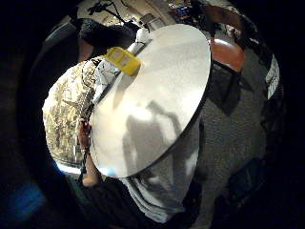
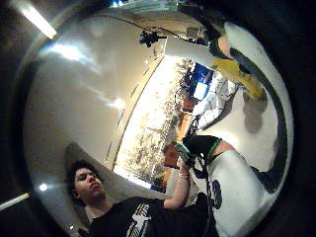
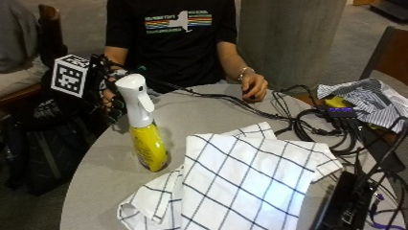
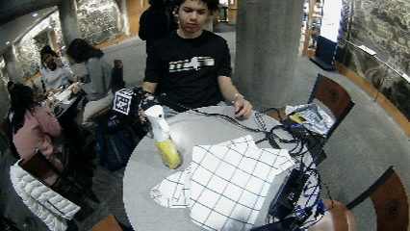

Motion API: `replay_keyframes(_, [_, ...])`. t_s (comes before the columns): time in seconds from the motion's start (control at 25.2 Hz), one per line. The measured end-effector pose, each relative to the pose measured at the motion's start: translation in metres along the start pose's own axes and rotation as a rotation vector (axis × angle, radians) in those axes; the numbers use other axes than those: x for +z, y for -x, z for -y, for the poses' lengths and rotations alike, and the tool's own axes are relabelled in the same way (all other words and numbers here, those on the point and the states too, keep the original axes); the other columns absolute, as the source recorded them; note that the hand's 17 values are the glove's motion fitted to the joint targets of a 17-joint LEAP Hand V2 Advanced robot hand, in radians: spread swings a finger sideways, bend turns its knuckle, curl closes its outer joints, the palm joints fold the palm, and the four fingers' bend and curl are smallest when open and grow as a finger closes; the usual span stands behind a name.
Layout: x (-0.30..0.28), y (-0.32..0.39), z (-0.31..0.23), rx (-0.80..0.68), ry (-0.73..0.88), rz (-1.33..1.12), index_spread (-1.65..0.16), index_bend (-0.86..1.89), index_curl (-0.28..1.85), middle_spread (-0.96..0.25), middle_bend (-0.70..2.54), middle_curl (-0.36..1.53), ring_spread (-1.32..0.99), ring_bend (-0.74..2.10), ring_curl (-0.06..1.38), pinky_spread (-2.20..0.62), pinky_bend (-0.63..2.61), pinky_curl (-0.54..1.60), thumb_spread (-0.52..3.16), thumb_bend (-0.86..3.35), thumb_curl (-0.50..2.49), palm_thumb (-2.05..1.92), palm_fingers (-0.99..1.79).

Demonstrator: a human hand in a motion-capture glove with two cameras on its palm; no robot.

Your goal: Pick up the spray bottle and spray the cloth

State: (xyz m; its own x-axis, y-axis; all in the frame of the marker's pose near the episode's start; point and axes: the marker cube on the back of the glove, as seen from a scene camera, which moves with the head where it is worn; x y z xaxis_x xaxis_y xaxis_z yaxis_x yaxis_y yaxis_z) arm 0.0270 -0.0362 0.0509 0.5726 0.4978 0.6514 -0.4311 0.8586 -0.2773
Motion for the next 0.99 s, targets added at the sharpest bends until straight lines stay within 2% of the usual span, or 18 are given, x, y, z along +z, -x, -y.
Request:
replay_keyframes(0.52, [0.044, -0.011, 0.087, 0.071, 0.004, -0.028, -0.35, 0.07, 0.17, 0.01, 0.3, 0.38, 0.01, 0.4, 0.33, 0.27, 0.45, 0.36, 0.93, -0.02, 0.33, 0.71, 0.58])
replay_keyframes(0.79, [0.054, -0.012, 0.105, 0.07, -0.016, -0.038, -0.35, 0.04, 0.14, 0.02, 0.3, 0.39, 0.02, 0.43, 0.34, 0.27, 0.52, 0.38, 0.92, 0.0, 0.35, 0.77, 0.52])
replay_keyframes(0.99, [0.05, -0.011, 0.104, 0.031, -0.11, -0.013, -0.29, 0.1, 0.15, -0.03, 0.31, 0.39, -0.03, 0.54, 0.35, 0.04, 0.56, 0.36, 0.92, 0.1, 0.42, 0.99, 0.93])
